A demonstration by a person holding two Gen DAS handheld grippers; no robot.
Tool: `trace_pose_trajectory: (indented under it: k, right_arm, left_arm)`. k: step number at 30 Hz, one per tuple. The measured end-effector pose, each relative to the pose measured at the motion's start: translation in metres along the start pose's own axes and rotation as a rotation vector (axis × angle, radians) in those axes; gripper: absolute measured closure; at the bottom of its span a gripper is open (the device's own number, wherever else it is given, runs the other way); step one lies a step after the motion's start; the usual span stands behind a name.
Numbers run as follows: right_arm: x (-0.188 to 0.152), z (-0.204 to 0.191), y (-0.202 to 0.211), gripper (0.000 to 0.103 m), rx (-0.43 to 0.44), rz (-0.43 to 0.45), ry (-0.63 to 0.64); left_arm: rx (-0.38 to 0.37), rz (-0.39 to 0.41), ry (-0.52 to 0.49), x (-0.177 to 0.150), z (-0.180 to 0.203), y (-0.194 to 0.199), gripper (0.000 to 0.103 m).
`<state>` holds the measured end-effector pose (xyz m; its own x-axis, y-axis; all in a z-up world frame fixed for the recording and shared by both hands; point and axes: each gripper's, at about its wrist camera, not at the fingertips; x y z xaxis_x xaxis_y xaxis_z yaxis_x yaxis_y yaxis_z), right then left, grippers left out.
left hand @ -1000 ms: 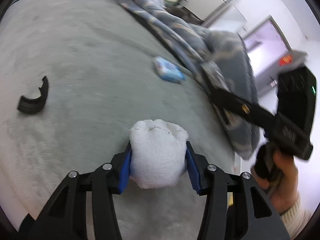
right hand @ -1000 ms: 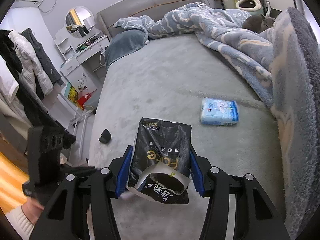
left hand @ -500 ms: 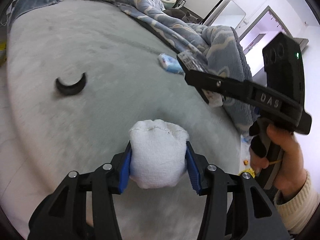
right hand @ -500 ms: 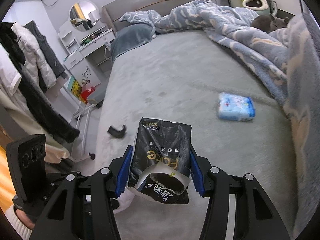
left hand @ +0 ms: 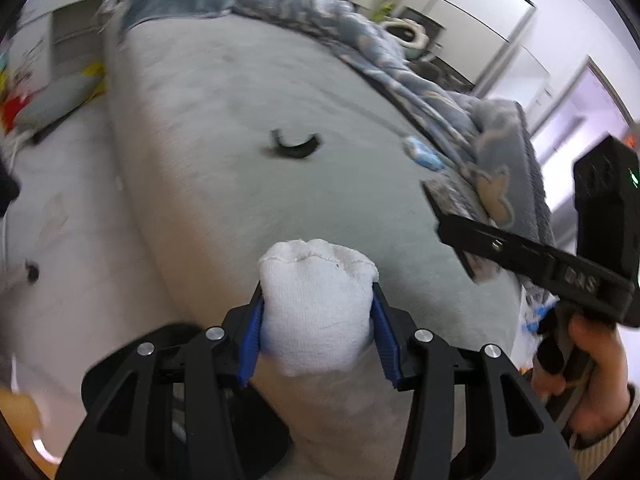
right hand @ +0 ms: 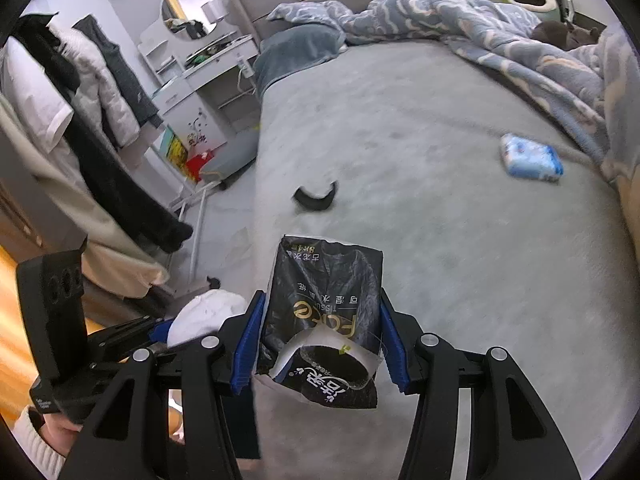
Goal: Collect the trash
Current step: 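Carry the white ball and black bag over the green bin with both grippers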
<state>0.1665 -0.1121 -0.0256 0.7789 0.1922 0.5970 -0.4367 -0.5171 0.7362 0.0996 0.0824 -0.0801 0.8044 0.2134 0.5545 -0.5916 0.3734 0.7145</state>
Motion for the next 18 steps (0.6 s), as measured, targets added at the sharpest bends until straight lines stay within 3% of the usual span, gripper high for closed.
trace_pose_trajectory:
  k: [9,18]
  right_arm:
    - [-0.023,-0.039,-0.002,0.049,0.044,-0.027,0.028]
    - [-0.042,-0.081,-0.014,0.049,0.101,-0.064,0.080]
  left_arm:
    - [0.124,-0.047,0.139,-0.035,-0.048,0.008,0.051]
    - [0.215,-0.181,0.223,-0.079,-0.085,-0.006,0.051]
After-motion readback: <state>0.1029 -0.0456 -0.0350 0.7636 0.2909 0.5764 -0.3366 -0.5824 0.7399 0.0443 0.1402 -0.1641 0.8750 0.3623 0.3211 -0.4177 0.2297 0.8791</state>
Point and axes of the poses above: each gripper's, at about its wrist camera, not at the fingertips, and y roughly against the way its jaws point, z to its right, x to its top, and after that the axes turned 2 degrees about -x, right-handed
